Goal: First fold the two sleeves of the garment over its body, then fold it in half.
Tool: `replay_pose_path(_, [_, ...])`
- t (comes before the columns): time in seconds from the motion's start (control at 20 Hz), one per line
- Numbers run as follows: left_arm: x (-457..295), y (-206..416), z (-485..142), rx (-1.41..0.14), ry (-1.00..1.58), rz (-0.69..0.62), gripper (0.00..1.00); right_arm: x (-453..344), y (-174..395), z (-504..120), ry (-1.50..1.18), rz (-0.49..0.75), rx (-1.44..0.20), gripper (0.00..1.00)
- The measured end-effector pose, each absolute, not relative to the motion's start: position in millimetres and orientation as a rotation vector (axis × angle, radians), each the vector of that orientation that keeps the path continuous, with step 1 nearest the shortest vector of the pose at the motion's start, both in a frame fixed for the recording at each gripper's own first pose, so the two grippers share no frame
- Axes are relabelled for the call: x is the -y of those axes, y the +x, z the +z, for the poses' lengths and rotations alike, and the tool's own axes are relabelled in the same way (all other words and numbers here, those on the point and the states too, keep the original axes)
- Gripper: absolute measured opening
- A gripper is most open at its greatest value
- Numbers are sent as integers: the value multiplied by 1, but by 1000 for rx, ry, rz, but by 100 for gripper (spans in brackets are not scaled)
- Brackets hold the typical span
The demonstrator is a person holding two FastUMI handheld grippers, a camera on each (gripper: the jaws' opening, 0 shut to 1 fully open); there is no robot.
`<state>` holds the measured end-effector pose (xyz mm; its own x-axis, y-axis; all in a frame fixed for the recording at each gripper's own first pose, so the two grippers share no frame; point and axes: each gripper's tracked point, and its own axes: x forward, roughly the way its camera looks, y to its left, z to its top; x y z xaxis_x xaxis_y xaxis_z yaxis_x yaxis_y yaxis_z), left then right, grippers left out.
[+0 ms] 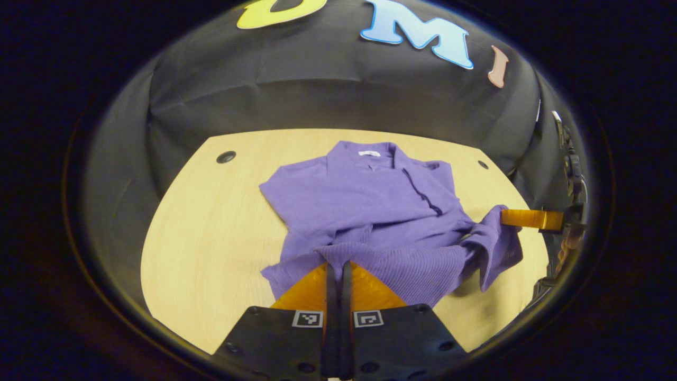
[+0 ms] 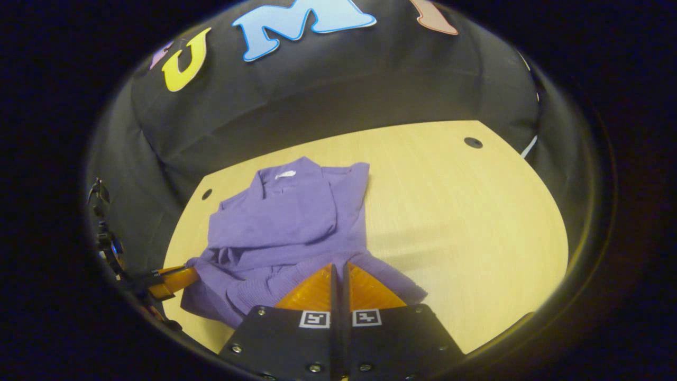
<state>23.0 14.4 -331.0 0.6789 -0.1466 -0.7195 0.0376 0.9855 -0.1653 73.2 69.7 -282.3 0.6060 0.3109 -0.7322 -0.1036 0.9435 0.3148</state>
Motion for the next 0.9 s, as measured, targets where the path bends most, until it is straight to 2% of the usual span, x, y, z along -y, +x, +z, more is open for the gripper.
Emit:
replay_pose_path(0.55, [-28,135,-324,-762,-172,-82,7,-85,196,-270,322,226,-793,1])
replay_pose_path(0.6, [-30,145,-324,-756,-171,-82,7,-86,207,-271,324,225,-788,4])
replay_pose_path(0.65, [-31,155,-325,-751,-166,-83,7,-88,217,-270,326,225,-783,0])
replay_pose_path(0.9, [-38,209,-330,-729,-157,-76,7,-100,268,-275,330,224,-751,1])
